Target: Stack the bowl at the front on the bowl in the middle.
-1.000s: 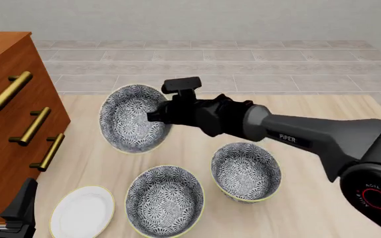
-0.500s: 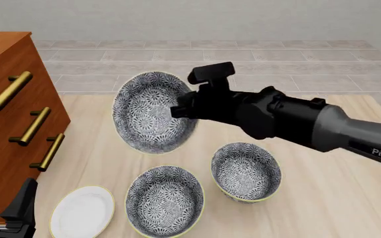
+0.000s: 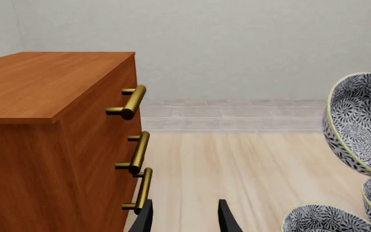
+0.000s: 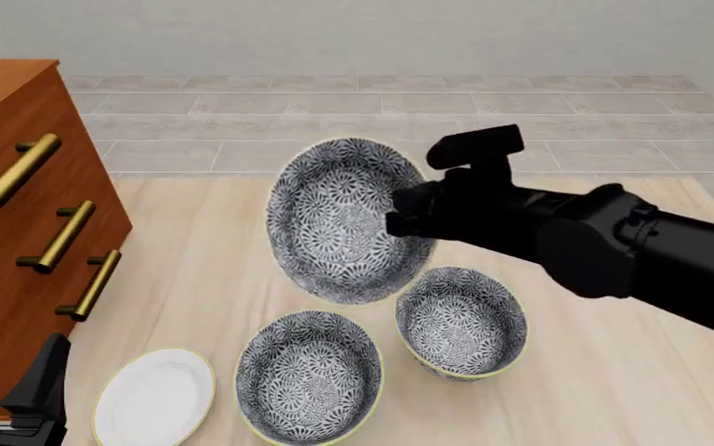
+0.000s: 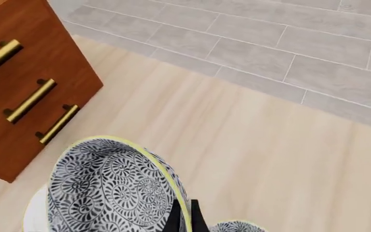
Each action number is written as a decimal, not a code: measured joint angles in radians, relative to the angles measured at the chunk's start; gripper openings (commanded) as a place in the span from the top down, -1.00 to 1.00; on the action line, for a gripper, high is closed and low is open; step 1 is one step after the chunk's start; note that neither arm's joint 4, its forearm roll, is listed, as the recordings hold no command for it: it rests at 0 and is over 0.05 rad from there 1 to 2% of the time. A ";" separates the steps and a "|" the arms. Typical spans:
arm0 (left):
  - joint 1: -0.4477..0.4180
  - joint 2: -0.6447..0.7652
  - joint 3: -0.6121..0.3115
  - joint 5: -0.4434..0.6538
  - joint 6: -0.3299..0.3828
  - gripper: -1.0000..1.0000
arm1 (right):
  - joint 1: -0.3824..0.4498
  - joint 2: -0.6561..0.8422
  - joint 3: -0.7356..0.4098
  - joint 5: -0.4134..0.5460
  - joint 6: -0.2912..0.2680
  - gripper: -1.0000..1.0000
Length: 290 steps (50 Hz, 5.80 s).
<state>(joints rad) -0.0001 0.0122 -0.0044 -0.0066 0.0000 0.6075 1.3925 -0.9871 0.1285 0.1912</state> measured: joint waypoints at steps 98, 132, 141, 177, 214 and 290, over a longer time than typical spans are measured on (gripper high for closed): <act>0.000 0.000 0.000 0.000 0.000 -1.00 | -0.291 -0.290 0.420 -0.081 0.016 1.00; 0.000 0.000 0.000 0.000 0.000 -1.00 | -0.301 -0.151 0.457 -0.189 0.028 1.00; 0.000 0.000 0.000 0.000 0.000 -1.00 | -0.301 -0.143 0.468 -0.201 0.039 1.00; 0.000 0.000 0.000 0.000 0.000 -1.00 | -0.301 -0.101 0.503 -0.259 0.059 1.00; 0.000 0.000 0.000 0.000 0.000 -1.00 | -0.304 -0.101 0.513 -0.276 0.069 -1.00; 0.000 0.000 0.000 0.000 0.000 -1.00 | -0.352 -0.519 0.580 -0.110 -0.054 -1.00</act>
<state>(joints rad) -0.0002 0.0123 -0.0043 -0.0067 0.0001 0.2556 0.8739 -0.4069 0.0181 0.1370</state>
